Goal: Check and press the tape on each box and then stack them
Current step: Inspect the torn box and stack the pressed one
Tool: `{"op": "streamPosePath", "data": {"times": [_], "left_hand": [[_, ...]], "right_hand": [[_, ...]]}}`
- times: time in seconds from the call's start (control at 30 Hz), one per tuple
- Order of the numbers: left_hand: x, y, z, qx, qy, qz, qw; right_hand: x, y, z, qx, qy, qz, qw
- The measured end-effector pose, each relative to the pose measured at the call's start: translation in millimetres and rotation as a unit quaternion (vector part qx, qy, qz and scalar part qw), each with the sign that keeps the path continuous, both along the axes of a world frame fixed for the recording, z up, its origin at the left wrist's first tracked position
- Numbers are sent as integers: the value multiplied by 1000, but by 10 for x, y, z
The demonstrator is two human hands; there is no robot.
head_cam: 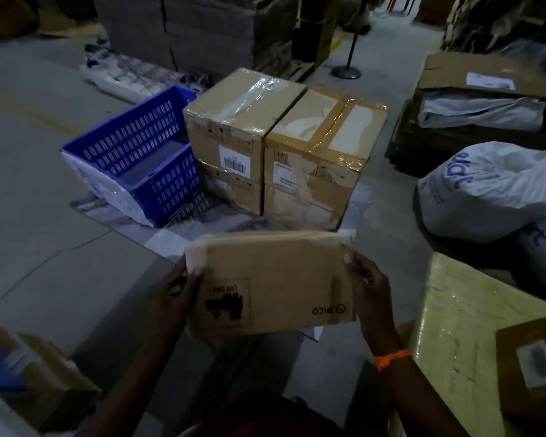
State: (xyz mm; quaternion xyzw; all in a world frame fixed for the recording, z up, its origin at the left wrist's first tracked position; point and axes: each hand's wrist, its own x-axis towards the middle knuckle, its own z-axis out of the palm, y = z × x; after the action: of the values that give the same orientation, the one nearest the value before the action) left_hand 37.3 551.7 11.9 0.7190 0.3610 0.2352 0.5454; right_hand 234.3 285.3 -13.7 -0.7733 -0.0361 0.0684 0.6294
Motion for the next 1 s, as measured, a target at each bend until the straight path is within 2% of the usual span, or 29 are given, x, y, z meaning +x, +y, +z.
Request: {"op": "streamPosePath", "data": {"times": [0.13, 0.27, 0.43, 0.57, 0.67, 0.8, 0.9, 1.0], "left_hand": [[175, 212, 115, 35, 38, -58, 997], [475, 348, 146, 15, 60, -125, 990], [683, 452, 65, -83, 33, -147, 985], [489, 488, -151, -107, 17, -163, 981], [227, 393, -330, -114, 30, -167, 979], [-108, 247, -547, -102, 57, -219, 969], [-153, 292, -659, -65, 64, -232, 968], [-95, 353, -768, -76, 81, -214, 970]], "right_hand": [[70, 3, 145, 26, 2, -2, 1000], [129, -47, 131, 31, 28, 35, 999], [67, 10, 79, 42, 28, 76, 996], [-79, 33, 35, 48, 36, 78, 995], [-226, -75, -100, 50, 100, 84, 990], [-408, -247, -321, 47, 171, 80, 981], [-450, -248, -346, 47, 170, 83, 981], [-430, -148, -357, 3, 135, 93, 987]]}}
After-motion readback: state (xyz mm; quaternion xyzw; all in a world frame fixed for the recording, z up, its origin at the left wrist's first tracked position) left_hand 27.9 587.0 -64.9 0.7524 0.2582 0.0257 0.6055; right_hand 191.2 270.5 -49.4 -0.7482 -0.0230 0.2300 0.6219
